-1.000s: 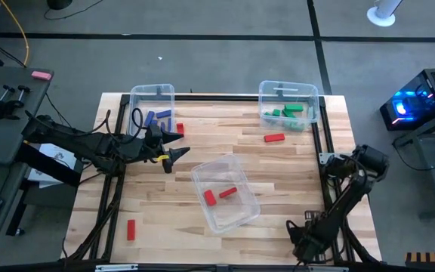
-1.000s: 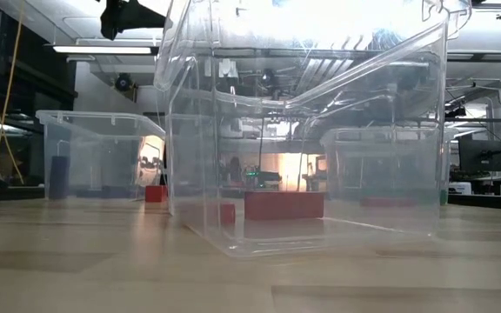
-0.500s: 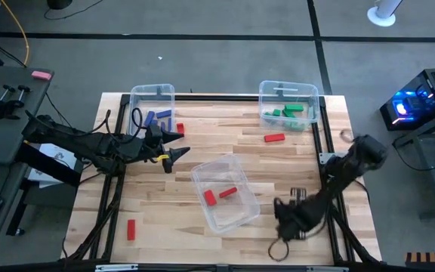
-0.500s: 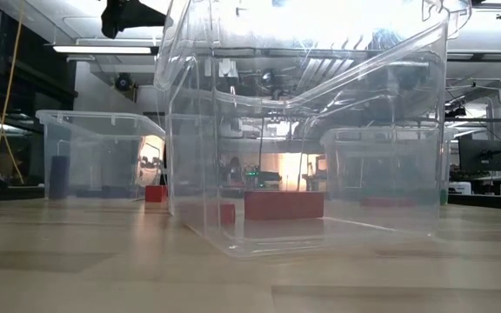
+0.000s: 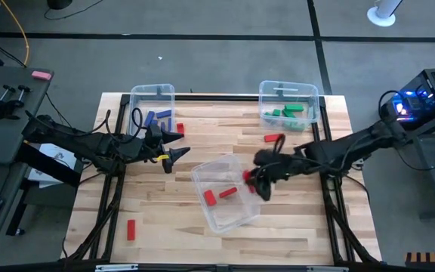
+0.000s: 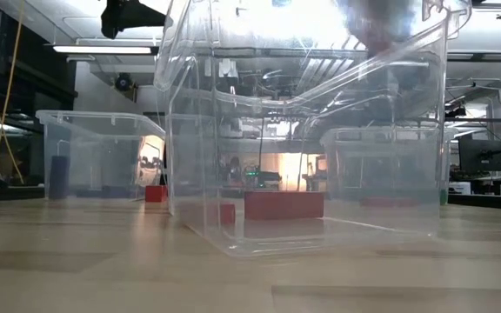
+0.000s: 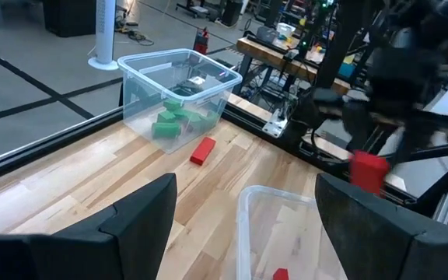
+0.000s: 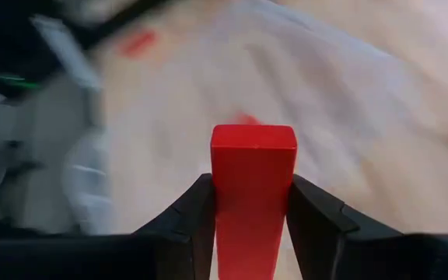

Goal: Sort blocks
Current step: Put the red block into the bottom transparent bin

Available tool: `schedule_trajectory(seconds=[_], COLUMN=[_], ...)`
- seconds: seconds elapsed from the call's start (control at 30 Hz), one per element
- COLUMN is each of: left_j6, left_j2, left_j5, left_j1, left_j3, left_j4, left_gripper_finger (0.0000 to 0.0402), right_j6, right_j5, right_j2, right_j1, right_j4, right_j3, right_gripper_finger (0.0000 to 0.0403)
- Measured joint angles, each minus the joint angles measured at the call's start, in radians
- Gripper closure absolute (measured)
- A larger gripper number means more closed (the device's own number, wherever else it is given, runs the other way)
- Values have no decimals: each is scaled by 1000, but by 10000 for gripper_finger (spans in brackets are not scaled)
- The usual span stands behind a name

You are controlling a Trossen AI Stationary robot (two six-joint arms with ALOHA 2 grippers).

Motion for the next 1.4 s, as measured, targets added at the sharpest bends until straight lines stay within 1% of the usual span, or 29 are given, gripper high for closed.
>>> schedule_trajectory(seconds=[0.07,0.2,0.33,0.37,0.4,0.47,0.53,0.63,0.7,0.73,0.8,0.87,0.9,0.97,1.1,1.17,1.27,1.33,1.4], left_j6=[-2,-50,-80,-81,-89,-103,-95,-68,-92,-134,-278,-456,-549,-735,-1053,-1185,-1353,-1444,-1533], left_j2=[0,0,0,-2,-4,-6,-6,7,31,52,104,172,208,290,469,549,642,687,717], left_j5=[1,30,125,157,181,217,231,208,164,147,133,164,198,299,552,648,758,806,817], left_j1=[0,0,0,-1,-4,-13,-29,-56,-77,-89,-118,-160,-184,-239,-362,-428,-510,-554,-597], left_j3=[0,0,0,0,1,23,74,191,277,320,391,432,441,443,442,441,441,441,441], left_j4=[1,1,7,11,17,3,-52,-225,-397,-484,-658,-818,-877,-988,-1158,-1182,-1135,-1089,-1050], left_gripper_finger=[108,108,108,108,108,108,108,108,108,108,108,108,108,108,108,108,108,108,108], right_j6=[-40,-110,-147,-153,-154,-160,-170,-170,-171,-187,-241,-303,-333,-380,-406,-406,-406,-406,-406], right_j5=[-60,-92,-83,-77,-65,-59,-64,-64,-57,-53,-45,-22,-8,9,24,24,16,-6,-32], right_j2=[41,128,189,197,201,203,202,196,194,193,193,193,193,193,193,193,193,193,193], right_j1=[-7,-7,-7,-7,-8,-15,-31,-69,-97,-111,-137,-157,-166,-186,-227,-251,-282,-301,-317], right_j4=[135,325,379,379,380,377,375,331,280,247,187,141,119,100,92,92,81,82,83], right_j3=[0,0,-1,-1,-1,-1,2,44,94,118,164,205,223,251,271,272,272,272,272], right_gripper_finger=[281,281,280,268,244,179,115,45,19,13,8,9,10,12,14,14,14,14,14])
